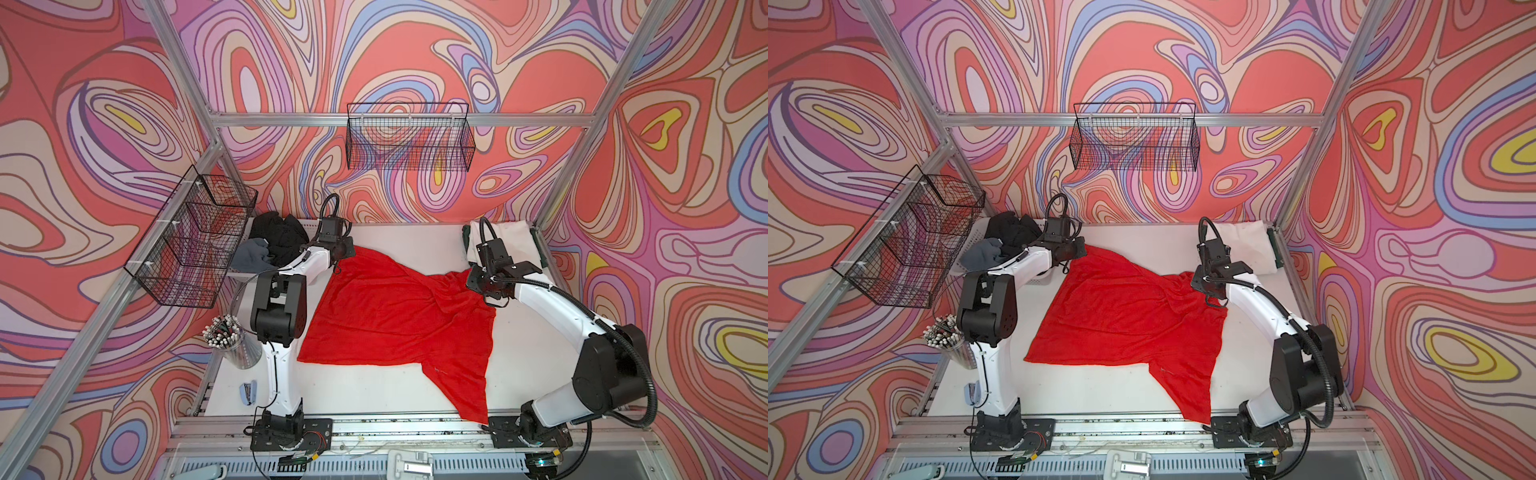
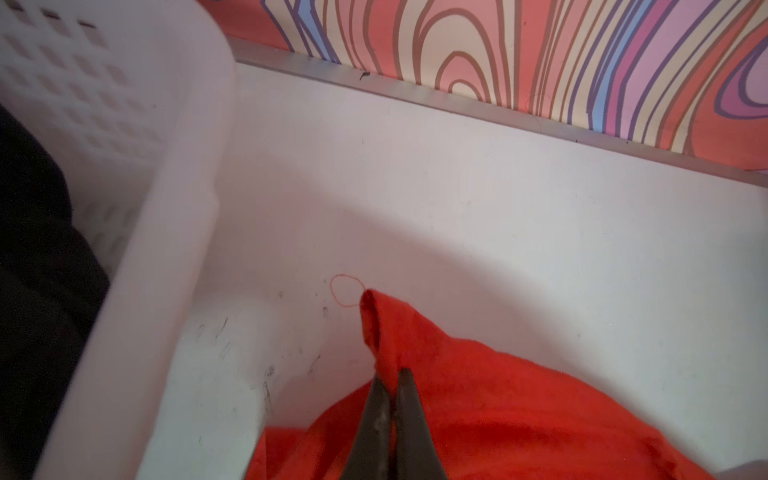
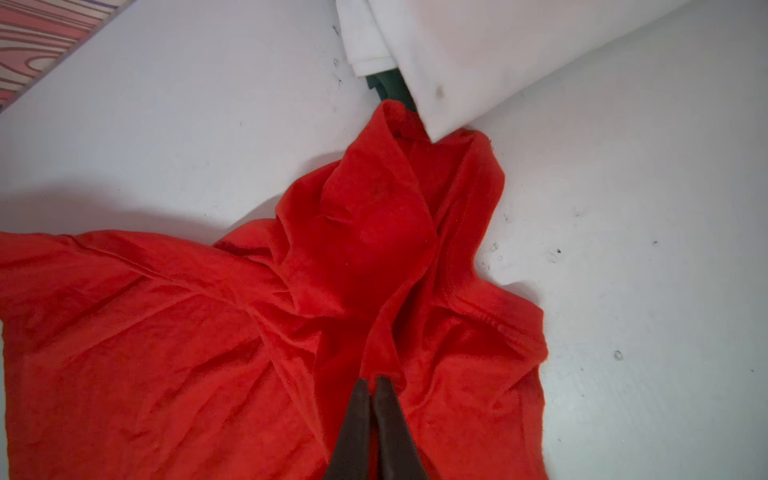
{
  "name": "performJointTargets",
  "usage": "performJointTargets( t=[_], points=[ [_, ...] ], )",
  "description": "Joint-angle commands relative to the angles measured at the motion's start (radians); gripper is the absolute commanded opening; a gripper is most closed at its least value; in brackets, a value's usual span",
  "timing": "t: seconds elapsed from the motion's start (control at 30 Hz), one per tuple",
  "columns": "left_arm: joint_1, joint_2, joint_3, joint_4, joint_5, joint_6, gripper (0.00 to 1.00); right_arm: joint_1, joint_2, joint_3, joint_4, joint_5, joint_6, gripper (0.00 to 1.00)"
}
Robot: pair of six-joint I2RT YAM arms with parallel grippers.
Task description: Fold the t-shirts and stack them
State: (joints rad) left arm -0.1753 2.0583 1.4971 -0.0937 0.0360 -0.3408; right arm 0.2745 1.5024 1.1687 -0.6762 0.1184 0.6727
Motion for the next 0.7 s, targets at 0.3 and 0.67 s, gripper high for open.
performJointTargets(
  t=[0.3,0.67],
  points=[
    [-0.046,-0.266,-0.369,0.471,-0.151,0.069,0.0,-0.028,-0.11,-0.033,-0.071,0.001,0.041,0.0],
    [-0.067,-0.406,-0.633,0.645,-0.264,0.064,0.0,-0.083,-0.153,-0.106,-0.071,-0.022,0.04,0.0]
  ],
)
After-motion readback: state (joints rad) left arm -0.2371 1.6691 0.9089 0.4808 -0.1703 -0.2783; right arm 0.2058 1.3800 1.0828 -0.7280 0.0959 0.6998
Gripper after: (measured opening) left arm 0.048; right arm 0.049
